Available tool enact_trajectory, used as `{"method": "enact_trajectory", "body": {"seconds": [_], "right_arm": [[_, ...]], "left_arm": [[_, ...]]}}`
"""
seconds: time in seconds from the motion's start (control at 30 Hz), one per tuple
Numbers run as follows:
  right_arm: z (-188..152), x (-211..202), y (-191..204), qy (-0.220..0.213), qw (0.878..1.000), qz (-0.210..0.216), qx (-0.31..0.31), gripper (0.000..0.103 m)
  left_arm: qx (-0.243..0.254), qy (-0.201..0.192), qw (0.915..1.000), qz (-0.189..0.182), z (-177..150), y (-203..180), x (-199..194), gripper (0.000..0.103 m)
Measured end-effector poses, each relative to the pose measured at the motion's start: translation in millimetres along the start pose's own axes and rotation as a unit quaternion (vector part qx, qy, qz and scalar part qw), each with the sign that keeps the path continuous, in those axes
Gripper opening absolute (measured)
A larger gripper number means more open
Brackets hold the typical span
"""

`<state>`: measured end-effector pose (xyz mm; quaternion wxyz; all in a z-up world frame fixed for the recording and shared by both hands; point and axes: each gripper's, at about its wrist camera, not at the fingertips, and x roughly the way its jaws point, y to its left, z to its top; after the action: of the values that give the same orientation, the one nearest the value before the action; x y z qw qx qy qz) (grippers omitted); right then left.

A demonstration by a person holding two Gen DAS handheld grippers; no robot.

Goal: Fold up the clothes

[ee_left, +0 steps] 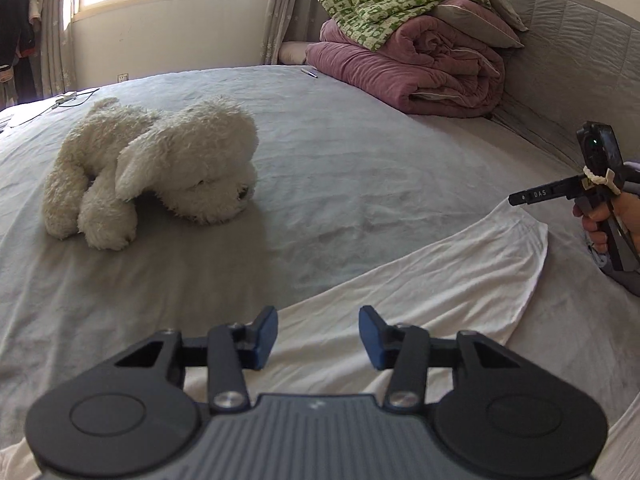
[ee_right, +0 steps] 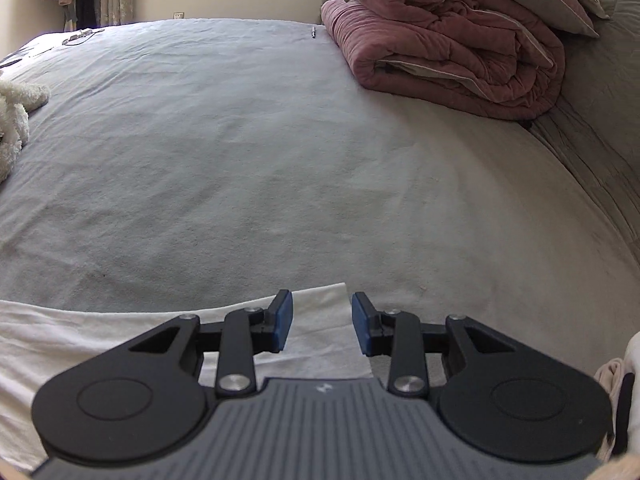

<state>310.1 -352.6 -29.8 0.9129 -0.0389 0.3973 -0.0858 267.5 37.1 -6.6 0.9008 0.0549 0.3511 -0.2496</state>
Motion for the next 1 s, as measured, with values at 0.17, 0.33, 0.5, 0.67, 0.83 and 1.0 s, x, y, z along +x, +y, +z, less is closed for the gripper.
{"method": "enact_trajectory", "body": {"seconds": [0.17,0.33,0.5,0.67,0.83,1.0], "right_arm": [[-4.0,18.8,-11.4,0.002,1.0,0.012,0.014,0.035],[-12.0,16.4,-2.5,-0.026,0.999,0.026,-0.002,0.005],[-14.7,8.8,11.1,-0.06,0.997,-0.007,-0.047,0.003],[-1.8,0.0,2.0,-0.102,0.993,-0.033,-0.04,0.002],[12.3,16.2,2.3,-0.102,0.993,-0.039,-0.044,0.002],[9.2,49.6,18.3,-0.072,0.995,-0.041,-0.047,0.003]], "left_arm": [[0.025,0.03,0.9991,0.017,7.6,-16.4,47.5,0.047],[0.038,0.042,0.998,0.028,6.6,-25.2,66.4,0.029],[0.052,0.039,0.9974,0.03,9.0,-34.8,65.1,0.0],[0.03,-0.006,0.9986,0.044,14.6,-33.3,56.0,0.0],[0.002,-0.031,0.9977,0.06,11.8,-28.4,69.8,0.0],[0.005,-0.05,0.9951,0.085,-1.8,-31.3,88.9,0.001]]}}
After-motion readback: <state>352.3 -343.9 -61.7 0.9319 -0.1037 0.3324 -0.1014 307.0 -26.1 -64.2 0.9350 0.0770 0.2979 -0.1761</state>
